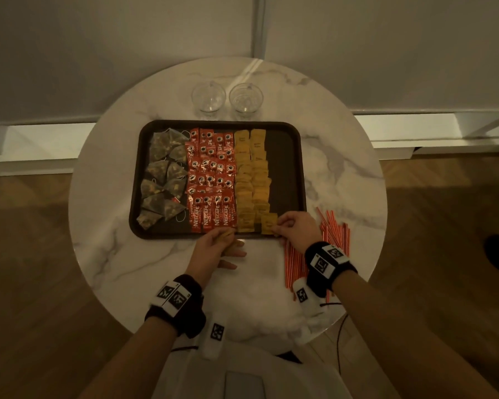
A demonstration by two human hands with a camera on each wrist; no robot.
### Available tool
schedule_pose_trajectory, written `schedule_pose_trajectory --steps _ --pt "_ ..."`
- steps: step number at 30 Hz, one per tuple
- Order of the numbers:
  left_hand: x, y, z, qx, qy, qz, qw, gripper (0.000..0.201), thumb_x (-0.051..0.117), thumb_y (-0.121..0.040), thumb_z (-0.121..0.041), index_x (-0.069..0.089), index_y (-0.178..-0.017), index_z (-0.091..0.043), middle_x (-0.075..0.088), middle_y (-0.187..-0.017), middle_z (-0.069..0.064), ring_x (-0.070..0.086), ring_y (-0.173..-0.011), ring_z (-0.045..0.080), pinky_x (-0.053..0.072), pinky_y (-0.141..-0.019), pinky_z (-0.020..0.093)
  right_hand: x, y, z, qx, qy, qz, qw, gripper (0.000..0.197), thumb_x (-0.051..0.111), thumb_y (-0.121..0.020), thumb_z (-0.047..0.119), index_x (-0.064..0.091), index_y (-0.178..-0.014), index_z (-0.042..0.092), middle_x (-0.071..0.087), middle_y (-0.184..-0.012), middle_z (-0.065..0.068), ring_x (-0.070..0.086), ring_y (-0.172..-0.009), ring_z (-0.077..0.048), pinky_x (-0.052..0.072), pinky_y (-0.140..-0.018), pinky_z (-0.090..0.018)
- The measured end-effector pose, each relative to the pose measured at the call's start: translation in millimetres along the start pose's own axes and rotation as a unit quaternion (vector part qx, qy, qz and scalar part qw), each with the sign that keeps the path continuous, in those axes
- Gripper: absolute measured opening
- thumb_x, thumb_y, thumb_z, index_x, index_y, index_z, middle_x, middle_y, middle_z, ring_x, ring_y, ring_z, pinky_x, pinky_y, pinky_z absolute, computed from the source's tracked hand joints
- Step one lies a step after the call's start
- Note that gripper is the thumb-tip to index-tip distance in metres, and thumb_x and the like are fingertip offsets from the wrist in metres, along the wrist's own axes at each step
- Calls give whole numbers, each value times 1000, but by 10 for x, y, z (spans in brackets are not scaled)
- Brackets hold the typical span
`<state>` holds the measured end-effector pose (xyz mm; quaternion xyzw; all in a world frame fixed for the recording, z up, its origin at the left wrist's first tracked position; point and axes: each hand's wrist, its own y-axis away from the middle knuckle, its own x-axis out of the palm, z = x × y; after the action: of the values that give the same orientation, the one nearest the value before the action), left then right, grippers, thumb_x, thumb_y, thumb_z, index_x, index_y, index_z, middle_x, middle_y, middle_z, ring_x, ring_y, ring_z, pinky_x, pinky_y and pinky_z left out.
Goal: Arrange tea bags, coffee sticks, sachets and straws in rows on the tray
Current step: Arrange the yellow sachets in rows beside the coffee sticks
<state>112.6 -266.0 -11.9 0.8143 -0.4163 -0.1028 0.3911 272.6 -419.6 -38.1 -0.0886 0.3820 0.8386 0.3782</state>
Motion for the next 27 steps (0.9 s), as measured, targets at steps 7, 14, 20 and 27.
schedule_pose_trajectory --steps 7,14,20,27 --pt "-1 19 31 -1 -10 8 1000 22 56 -97 -18 48 -116 -13 76 -96 8 73 -77 20 51 -48 23 51 -140 124 11 15 25 1000 12 75 -83 12 68 -88 4 74 -80 -13 57 -43 -4 48 -48 -17" --pt "65 -48 55 19 -99 -9 995 15 66 -91 -20 64 -104 -15 75 -99 5 72 -89 21 54 -63 27 146 -323 98 21 99 5 995 21 83 -75 27 64 -71 20 71 -77 -3 67 -67 -14 60 -67 -36" --pt "190 -193 -48 117 -287 -9 951 15 67 -89 -20 70 -104 -18 69 -100 -7 62 -90 6 50 -81 23 88 -277 132 9 92 -15 996 26 83 -73 29 59 -67 22 69 -76 -4 67 -70 -20 59 -68 -40" --pt "319 -527 -296 205 -525 34 825 18 63 -92 -29 72 -105 -20 68 -100 -3 60 -92 14 50 -88 33 -446 261 -131 11 -83 -88 993 20 62 -94 19 65 -81 4 63 -60 -7 54 -44 -9 48 -52 -25"
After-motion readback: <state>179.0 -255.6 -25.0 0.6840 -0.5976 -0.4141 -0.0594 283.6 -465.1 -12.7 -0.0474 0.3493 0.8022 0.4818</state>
